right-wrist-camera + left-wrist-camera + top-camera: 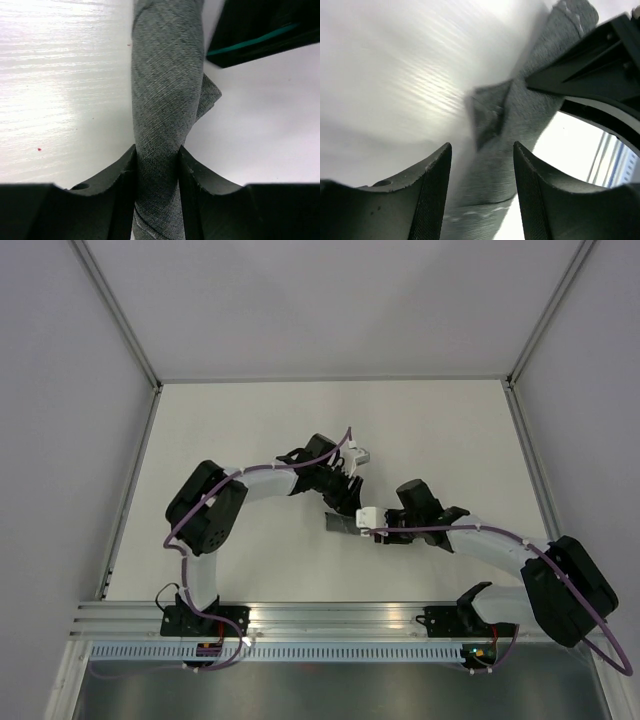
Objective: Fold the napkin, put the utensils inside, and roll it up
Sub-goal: Roll the napkin with the utensil
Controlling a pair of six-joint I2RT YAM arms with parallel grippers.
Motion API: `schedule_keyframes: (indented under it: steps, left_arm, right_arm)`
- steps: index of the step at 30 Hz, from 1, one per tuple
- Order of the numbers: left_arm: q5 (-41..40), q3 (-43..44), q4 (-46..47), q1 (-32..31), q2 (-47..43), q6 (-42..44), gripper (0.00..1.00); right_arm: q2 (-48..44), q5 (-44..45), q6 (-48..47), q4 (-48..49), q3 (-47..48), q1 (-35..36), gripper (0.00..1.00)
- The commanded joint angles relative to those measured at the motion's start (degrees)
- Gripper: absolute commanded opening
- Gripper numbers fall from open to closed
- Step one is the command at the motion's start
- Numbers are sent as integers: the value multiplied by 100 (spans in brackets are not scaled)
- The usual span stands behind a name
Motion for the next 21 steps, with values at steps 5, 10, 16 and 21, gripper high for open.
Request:
schedule_keyframes:
  steps: [5, 10, 16, 21]
  left_arm:
    - [-1448, -704, 1432, 138, -1239, -485, 59]
    - [-1950, -1450, 2012, 130, -2002, -415, 61]
    - [-2892, -3772, 4314, 138, -3463, -1039, 61]
    - [-3216, -4430, 4492, -256, -4043, -601, 61]
  right_arm:
    - [711, -776, -208, -1617, 891, -150, 40]
    - [1449, -1085, -462, -2443, 1612, -449, 39]
    - [2433, -1270, -850, -3219, 2449, -827, 38]
    - [2864, -1252, -885, -3456, 2888, -862, 39]
